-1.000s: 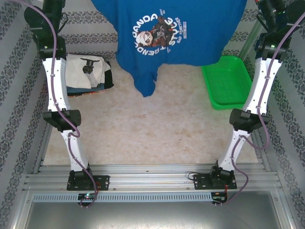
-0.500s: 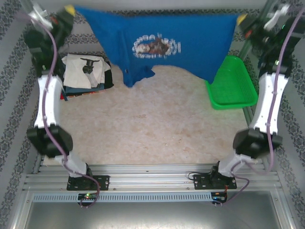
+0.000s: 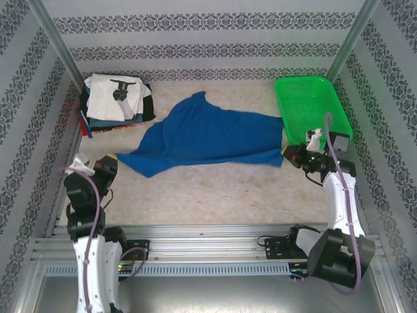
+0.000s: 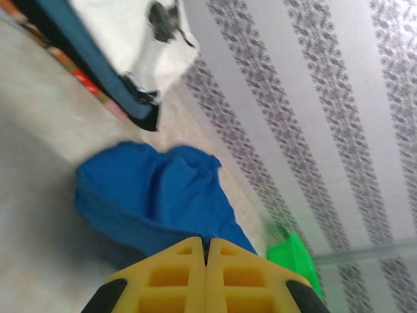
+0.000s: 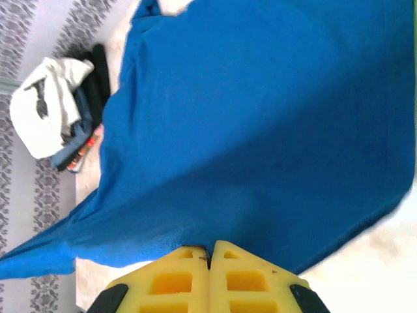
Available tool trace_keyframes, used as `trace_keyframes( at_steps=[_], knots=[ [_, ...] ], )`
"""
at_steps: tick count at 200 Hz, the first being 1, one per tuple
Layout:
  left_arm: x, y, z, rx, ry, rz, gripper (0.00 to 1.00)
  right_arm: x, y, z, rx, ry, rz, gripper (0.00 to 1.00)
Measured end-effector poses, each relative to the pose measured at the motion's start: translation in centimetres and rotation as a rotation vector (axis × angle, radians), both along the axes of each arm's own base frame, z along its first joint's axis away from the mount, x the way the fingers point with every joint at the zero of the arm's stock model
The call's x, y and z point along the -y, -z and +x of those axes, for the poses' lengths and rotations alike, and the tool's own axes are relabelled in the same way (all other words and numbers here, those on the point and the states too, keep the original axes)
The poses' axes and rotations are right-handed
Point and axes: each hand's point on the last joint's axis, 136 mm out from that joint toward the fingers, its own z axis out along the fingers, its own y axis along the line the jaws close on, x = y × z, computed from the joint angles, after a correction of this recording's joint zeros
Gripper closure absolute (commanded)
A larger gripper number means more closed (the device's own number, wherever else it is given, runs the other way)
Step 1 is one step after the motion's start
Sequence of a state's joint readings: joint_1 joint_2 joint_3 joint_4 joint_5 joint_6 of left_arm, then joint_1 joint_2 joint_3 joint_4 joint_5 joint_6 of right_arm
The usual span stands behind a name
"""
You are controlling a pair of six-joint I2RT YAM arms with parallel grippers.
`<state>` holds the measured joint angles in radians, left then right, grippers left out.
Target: Fold and stack the t-shirts
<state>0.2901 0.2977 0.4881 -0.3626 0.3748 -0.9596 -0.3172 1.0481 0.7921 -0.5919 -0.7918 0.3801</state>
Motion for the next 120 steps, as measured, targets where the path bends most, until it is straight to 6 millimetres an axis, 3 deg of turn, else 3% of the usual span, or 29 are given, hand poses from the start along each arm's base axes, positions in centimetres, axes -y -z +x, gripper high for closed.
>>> trace_keyframes(
  at_steps=[47, 65, 96, 120],
  knots=[
    [-1.5, 6.8, -5.9, -0.345, -0.178, -0.044, 1.00, -1.0, 2.1, -3.4, -0.148, 0.038, 0.025, 1.00],
    [-2.0, 8.5, -7.4, -0.463, -0.234, -0.066, 1.00, -1.0, 2.9, -5.1, -0.211, 0.084, 0.027, 1.00],
    [-2.3, 10.3, -7.8, -0.587, -0.260, -0.085, 1.00, -0.5, 3.8, -7.7, -0.289, 0.170, 0.000, 1.00],
    [-2.7, 10.1, -7.2, -0.645, -0.257, -0.071, 1.00, 0.5, 4.6, -8.8, -0.350, 0.241, -0.038, 1.00]
  ],
)
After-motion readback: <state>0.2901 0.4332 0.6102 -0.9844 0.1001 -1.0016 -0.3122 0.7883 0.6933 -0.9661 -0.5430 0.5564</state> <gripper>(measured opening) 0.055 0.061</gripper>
